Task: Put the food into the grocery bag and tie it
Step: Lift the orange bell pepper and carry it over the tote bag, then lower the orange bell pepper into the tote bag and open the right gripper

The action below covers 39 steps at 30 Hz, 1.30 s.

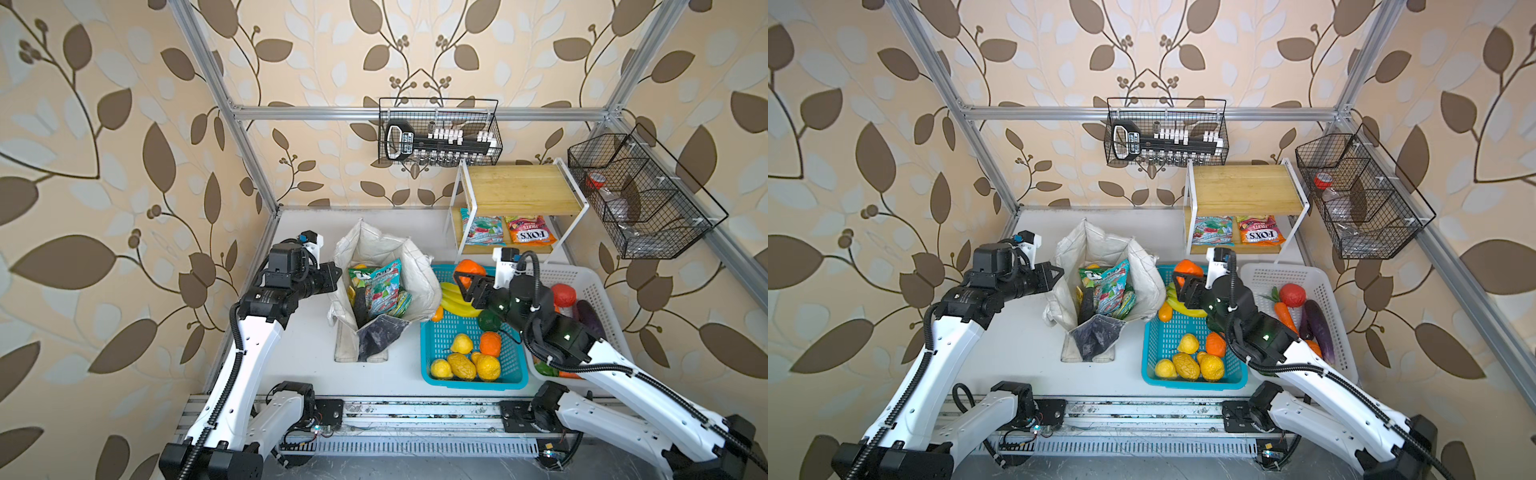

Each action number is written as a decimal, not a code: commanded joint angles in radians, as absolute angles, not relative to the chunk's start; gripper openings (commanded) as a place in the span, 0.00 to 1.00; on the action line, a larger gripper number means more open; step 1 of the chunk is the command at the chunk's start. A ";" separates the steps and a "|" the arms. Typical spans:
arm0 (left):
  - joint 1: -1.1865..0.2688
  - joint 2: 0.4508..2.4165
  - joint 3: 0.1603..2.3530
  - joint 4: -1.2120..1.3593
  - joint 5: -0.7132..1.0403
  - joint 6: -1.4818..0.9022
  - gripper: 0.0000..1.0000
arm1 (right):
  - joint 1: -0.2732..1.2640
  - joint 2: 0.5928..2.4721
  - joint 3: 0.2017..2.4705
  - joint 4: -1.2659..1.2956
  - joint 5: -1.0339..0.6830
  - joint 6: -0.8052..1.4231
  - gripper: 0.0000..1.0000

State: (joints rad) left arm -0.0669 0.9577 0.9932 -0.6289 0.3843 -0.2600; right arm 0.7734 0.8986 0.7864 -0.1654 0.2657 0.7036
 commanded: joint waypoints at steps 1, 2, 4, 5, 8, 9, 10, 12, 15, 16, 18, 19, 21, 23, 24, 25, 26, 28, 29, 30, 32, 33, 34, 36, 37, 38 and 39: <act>-0.077 0.959 1.018 -0.617 0.397 -0.242 0.00 | 0.858 1.009 0.856 -0.041 0.354 0.712 0.68; -0.077 0.959 1.019 -0.617 0.399 -0.242 0.00 | 0.882 1.059 0.881 -0.025 0.356 0.704 0.68; -0.077 0.957 1.016 -0.613 0.401 -0.243 0.00 | 0.924 1.158 0.935 -0.004 0.356 0.678 0.68; -0.077 0.957 1.015 -0.613 0.400 -0.243 0.00 | 0.942 1.211 0.972 -0.012 0.358 0.672 0.68; -0.078 0.963 1.017 -0.615 0.397 -0.242 0.00 | 0.975 1.329 1.037 -0.001 0.343 0.658 0.69; -0.079 0.962 1.017 -0.615 0.395 -0.242 0.00 | 0.981 1.365 1.053 0.009 0.326 0.656 0.69; -0.077 0.962 1.016 -0.615 0.392 -0.241 0.00 | 0.984 1.395 1.070 0.012 0.315 0.655 0.69; -0.077 0.962 1.015 -0.615 0.385 -0.240 0.00 | 0.987 1.462 1.115 -0.015 0.294 0.654 0.69; -0.078 0.961 1.016 -0.615 0.380 -0.238 0.00 | 0.986 1.535 1.164 -0.068 0.301 0.643 0.69; -0.077 0.960 1.016 -0.615 0.379 -0.238 0.00 | 0.983 1.555 1.172 -0.079 0.298 0.647 0.69; -0.077 0.956 1.015 -0.615 0.368 -0.235 0.00 | 0.973 1.590 1.189 -0.099 0.274 0.660 0.69; -0.077 0.955 1.015 -0.617 0.363 -0.234 0.00 | 0.970 1.601 1.192 -0.099 0.265 0.661 0.69; -0.077 0.948 1.017 -0.619 0.359 -0.232 0.00 | 0.966 1.629 1.203 -0.100 0.265 0.654 0.70; -0.077 0.945 1.016 -0.617 0.357 -0.231 0.00 | 0.967 1.659 1.225 -0.120 0.273 0.644 0.69; -0.077 0.945 1.015 -0.617 0.352 -0.230 0.00 | 0.966 1.676 1.237 -0.137 0.273 0.639 0.70; -0.077 0.945 1.015 -0.618 0.348 -0.229 0.00 | 0.966 1.690 1.239 -0.146 0.273 0.634 0.70; -0.077 0.946 1.016 -0.620 0.347 -0.229 0.00 | 0.966 1.705 1.258 -0.152 0.274 0.627 0.70; -0.077 0.945 1.017 -0.620 0.347 -0.227 0.00 | 0.967 1.729 1.284 -0.173 0.281 0.621 0.70; -0.077 0.945 1.016 -0.619 0.346 -0.228 0.00 | 0.968 1.738 1.294 -0.183 0.281 0.618 0.70; -0.077 0.946 1.015 -0.618 0.347 -0.227 0.00 | 0.967 1.746 1.300 -0.186 0.275 0.612 0.71; -0.077 0.947 1.018 -0.621 0.349 -0.228 0.00 | 0.966 1.764 1.312 -0.196 0.270 0.605 0.72; -0.078 0.945 1.018 -0.621 0.348 -0.227 0.00 | 0.965 1.775 1.324 -0.208 0.269 0.604 0.74; -0.077 0.943 1.017 -0.620 0.348 -0.228 0.00 | 0.963 1.786 1.332 -0.221 0.274 0.603 0.75; -0.078 0.946 1.014 -0.617 0.347 -0.227 0.00 | 0.960 1.797 1.343 -0.238 0.282 0.607 0.77; -0.077 0.949 1.017 -0.620 0.348 -0.227 0.00 | 0.960 1.799 1.339 -0.230 0.282 0.606 0.78; -0.077 0.951 1.021 -0.625 0.350 -0.229 0.00 | 0.958 1.800 1.336 -0.223 0.282 0.606 0.79; -0.077 0.950 1.020 -0.625 0.352 -0.228 0.00 | 0.959 1.802 1.338 -0.217 0.282 0.608 0.79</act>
State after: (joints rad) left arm -0.0669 0.9592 0.9932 -0.6285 0.3576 -0.2527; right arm 0.9638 1.7802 1.3163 -0.1864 0.2768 0.6113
